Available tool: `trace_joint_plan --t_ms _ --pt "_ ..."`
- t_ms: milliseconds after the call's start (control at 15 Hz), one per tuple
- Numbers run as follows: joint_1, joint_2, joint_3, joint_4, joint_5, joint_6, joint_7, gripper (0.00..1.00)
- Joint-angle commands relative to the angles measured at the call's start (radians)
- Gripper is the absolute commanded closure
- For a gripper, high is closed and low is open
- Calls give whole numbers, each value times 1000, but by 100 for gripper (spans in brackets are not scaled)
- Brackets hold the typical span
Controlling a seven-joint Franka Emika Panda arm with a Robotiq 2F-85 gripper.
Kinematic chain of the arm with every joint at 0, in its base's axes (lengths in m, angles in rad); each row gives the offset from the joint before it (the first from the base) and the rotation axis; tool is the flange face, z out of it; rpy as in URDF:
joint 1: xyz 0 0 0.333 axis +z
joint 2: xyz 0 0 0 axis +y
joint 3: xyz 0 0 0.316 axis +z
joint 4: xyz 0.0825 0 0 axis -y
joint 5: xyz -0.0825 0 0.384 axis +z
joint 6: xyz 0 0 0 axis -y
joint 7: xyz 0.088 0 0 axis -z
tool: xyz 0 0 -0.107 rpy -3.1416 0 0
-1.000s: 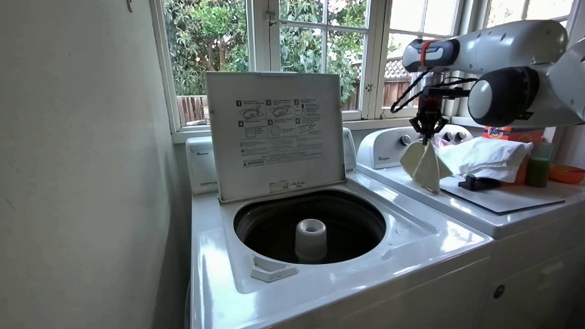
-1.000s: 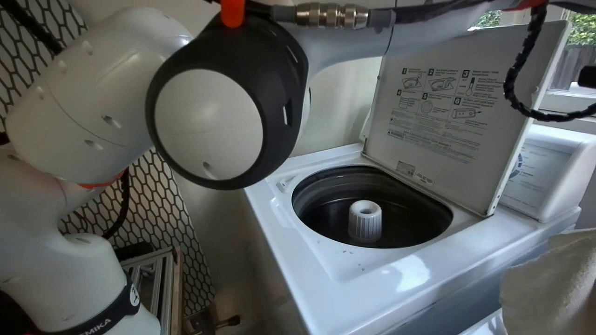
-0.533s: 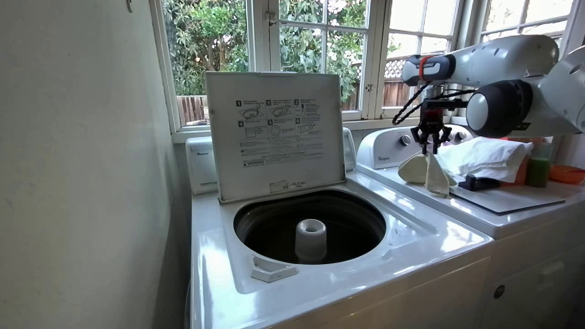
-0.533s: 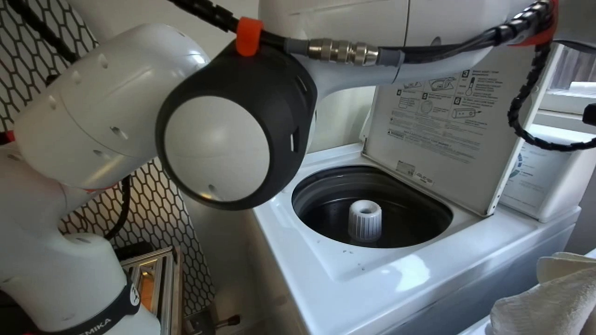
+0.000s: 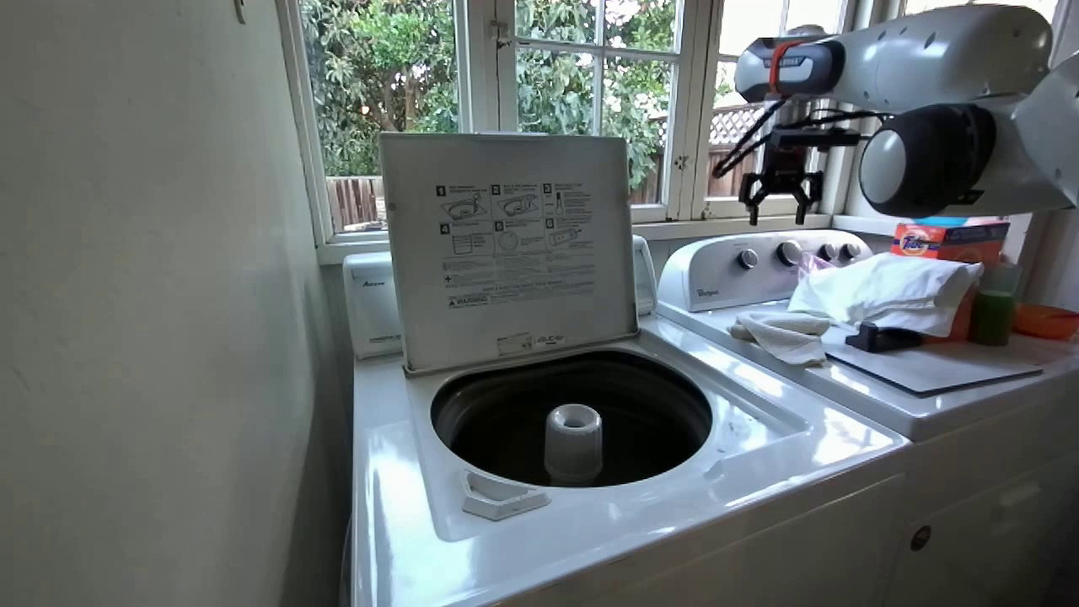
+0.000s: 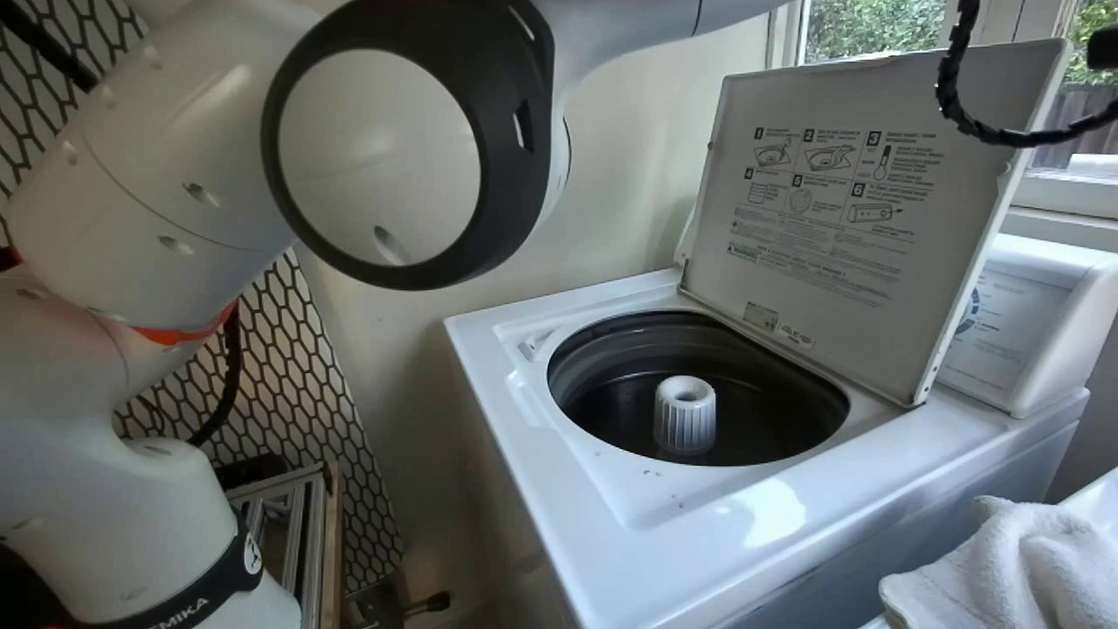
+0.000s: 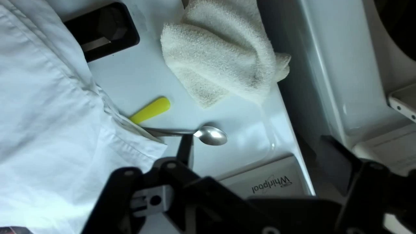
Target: Remove the smaller white towel from the top of the right washing machine
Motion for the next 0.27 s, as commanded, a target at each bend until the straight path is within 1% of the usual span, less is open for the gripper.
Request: trace_joint_plan --t_ms 0,200 --pt "5 -21 7 -19 -2 6 -3 0" --pt "10 -26 8 -21 -2 6 -7 0"
